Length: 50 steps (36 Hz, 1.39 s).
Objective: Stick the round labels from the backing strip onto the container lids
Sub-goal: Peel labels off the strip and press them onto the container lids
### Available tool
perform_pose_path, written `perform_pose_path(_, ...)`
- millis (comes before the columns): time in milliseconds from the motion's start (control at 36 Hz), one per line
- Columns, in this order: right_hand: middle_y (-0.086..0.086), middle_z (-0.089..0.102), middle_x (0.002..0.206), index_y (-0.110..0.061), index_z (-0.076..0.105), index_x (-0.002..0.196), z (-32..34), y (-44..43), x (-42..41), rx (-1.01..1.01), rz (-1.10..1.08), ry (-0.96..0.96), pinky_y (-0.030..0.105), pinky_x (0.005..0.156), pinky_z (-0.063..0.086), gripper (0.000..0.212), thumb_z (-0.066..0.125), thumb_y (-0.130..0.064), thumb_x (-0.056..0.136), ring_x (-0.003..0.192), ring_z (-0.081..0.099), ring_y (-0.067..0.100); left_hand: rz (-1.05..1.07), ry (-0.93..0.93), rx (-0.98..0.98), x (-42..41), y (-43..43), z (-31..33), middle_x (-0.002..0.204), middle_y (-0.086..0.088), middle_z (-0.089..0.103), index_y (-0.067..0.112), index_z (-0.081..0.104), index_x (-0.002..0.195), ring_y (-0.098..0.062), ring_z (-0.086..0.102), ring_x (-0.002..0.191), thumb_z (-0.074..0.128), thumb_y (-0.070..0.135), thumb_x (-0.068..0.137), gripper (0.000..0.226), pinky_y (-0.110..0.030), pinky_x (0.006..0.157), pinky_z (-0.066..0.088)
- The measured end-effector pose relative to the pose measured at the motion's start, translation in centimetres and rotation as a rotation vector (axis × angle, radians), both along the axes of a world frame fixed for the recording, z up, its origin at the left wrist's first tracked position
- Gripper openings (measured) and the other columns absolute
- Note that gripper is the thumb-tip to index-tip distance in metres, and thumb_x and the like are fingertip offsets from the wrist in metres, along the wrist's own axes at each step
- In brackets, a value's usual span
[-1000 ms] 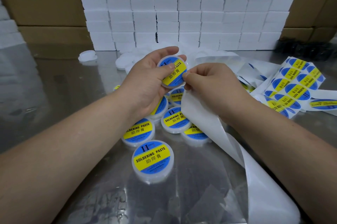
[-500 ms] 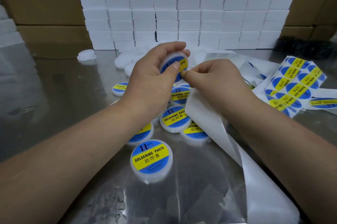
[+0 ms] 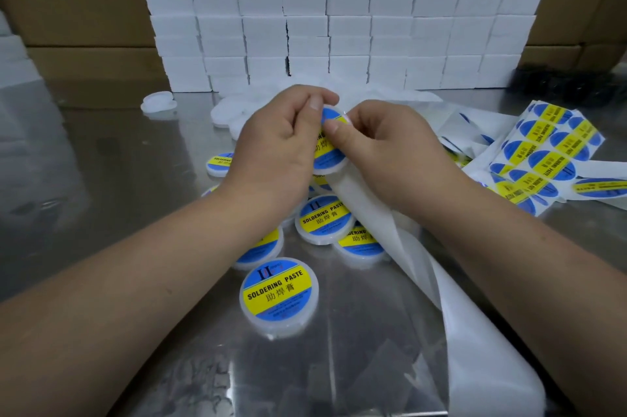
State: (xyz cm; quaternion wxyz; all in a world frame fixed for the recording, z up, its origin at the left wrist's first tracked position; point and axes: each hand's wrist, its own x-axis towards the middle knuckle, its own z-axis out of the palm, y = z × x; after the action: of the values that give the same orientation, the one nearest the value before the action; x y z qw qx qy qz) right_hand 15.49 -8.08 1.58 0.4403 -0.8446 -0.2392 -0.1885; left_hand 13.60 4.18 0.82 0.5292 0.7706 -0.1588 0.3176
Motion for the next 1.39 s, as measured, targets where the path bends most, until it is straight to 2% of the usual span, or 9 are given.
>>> perform_pose_path(306,-0.008,0.050,0.048,-0.019,0.050,0.052,0.0,0.2,-0.2,0.041,-0.072,0.003,0.026,0.057,0.034,0.048,0.042,-0.037,0.096,0.053,0.046,0.007,0.203,0.097,0.086,0.8,0.8,0.4,0.071,0.005,0.056,0.026,0.056,0.072,-0.016,0.053,0.073,0.042,0.024,0.096,0.027,-0.030,0.070,0.042)
perform_pose_path(444,0.003,0.068,0.080,-0.004,0.067,0.081,0.5,-0.3,0.0,0.192,-0.122,-0.001,0.024,0.073,0.040,0.030,0.048,-0.024,0.092,0.077,0.056,0.009,0.289,0.288,0.119,2.0,2.3,0.8,0.089,-0.027,0.057,-0.003,0.061,0.087,-0.018,0.045,0.069,0.039,0.021,0.090,0.032,-0.048,0.073,0.049)
perform_pose_path(639,-0.017,0.054,0.104,-0.025,0.056,0.119,-0.2,0.0,0.0,0.144,-0.026,-0.061,0.006,0.065,0.031,0.053,0.042,0.003,0.078,0.064,0.044,-0.012,0.353,0.416,0.390,2.1,2.0,0.3,0.113,0.003,0.060,0.033,0.067,0.101,-0.024,0.055,0.103,0.048,0.028,0.086,0.025,-0.042,0.092,0.046)
perform_pose_path(722,-0.023,0.045,0.088,-0.030,0.050,0.121,-0.2,-0.1,-0.1,0.149,-0.015,-0.090,0.006,0.061,0.031,0.055,0.043,0.003,0.078,0.064,0.041,-0.011,0.296,0.279,0.339,1.8,1.8,0.3,0.124,0.009,0.056,0.034,0.061,0.115,-0.021,0.056,0.106,0.046,0.030,0.090,0.029,-0.037,0.098,0.041)
perform_pose_path(917,-0.021,0.043,0.085,-0.027,0.046,0.121,-0.3,-0.1,-0.3,0.181,0.011,-0.106,0.006,0.057,0.032,0.045,0.054,-0.009,0.081,0.054,0.044,-0.005,-0.007,0.263,0.087,1.7,1.1,0.0,0.080,0.013,0.063,0.038,0.057,0.106,0.013,0.055,0.066,0.051,0.030,0.092,0.018,0.001,0.057,0.038)
perform_pose_path(1000,-0.009,0.051,0.109,-0.027,0.045,0.105,-0.2,0.0,-0.1,0.266,-0.074,-0.132,0.018,0.072,0.038,0.027,0.059,-0.020,0.084,0.075,0.047,0.003,-0.027,0.242,-0.029,1.7,1.0,0.2,0.070,0.007,0.061,0.035,0.059,0.098,-0.004,0.057,0.065,0.058,0.022,0.089,0.016,-0.006,0.053,0.042)
perform_pose_path(1139,-0.004,0.053,0.064,-0.011,0.047,0.068,0.5,-0.4,0.3,0.341,-0.216,-0.041,0.036,0.066,0.045,0.031,0.046,-0.036,0.087,0.070,0.059,0.028,-0.026,0.196,-0.166,1.5,1.1,0.7,0.064,0.012,0.057,0.033,0.059,0.096,0.004,0.056,0.063,0.055,0.017,0.091,0.018,-0.004,0.067,0.043)
perform_pose_path(1278,0.020,0.065,0.086,0.006,0.058,0.086,0.4,0.1,0.0,0.210,-0.193,0.095,0.049,0.079,0.050,0.067,0.031,-0.054,0.079,0.078,0.060,0.036,-0.048,0.183,-0.178,1.2,0.9,0.9,0.069,0.008,0.054,0.033,0.059,0.096,0.001,0.055,0.064,0.053,0.015,0.092,0.019,-0.009,0.072,0.045)
perform_pose_path(1389,0.012,0.068,0.084,-0.003,0.057,0.079,1.1,-0.3,1.2,0.470,-0.169,0.359,0.050,0.091,0.048,0.045,0.045,-0.046,0.088,0.073,0.065,0.026,-0.087,0.213,-0.128,0.9,0.8,0.9,0.067,0.006,0.050,0.033,0.060,0.098,-0.003,0.050,0.063,0.053,0.011,0.090,0.025,-0.007,0.059,0.042)
